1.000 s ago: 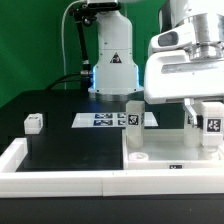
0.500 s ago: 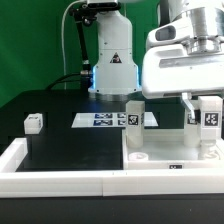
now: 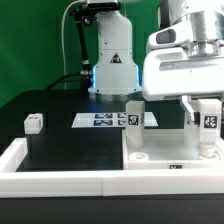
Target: Assemble square table
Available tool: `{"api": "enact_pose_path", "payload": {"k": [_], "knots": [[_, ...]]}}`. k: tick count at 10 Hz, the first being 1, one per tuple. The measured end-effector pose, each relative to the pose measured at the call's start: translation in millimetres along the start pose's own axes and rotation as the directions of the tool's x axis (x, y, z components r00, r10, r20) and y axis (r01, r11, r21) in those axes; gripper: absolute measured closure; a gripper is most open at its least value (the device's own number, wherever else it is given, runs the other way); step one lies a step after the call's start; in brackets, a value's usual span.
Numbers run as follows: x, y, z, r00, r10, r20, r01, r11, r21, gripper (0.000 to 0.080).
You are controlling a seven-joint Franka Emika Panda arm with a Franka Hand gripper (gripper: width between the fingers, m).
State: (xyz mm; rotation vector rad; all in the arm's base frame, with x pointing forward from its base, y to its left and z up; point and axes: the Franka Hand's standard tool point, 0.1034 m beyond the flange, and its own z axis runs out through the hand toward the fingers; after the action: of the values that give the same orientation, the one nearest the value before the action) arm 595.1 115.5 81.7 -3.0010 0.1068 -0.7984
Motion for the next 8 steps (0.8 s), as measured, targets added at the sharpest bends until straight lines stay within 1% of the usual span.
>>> {"api": "enact_pose_path", "payload": {"k": [8], "knots": [[-1.7,-0.2,2.7,1.0,-0.003,0.002,0.003,1.0,-0.001,0.0515]]}}
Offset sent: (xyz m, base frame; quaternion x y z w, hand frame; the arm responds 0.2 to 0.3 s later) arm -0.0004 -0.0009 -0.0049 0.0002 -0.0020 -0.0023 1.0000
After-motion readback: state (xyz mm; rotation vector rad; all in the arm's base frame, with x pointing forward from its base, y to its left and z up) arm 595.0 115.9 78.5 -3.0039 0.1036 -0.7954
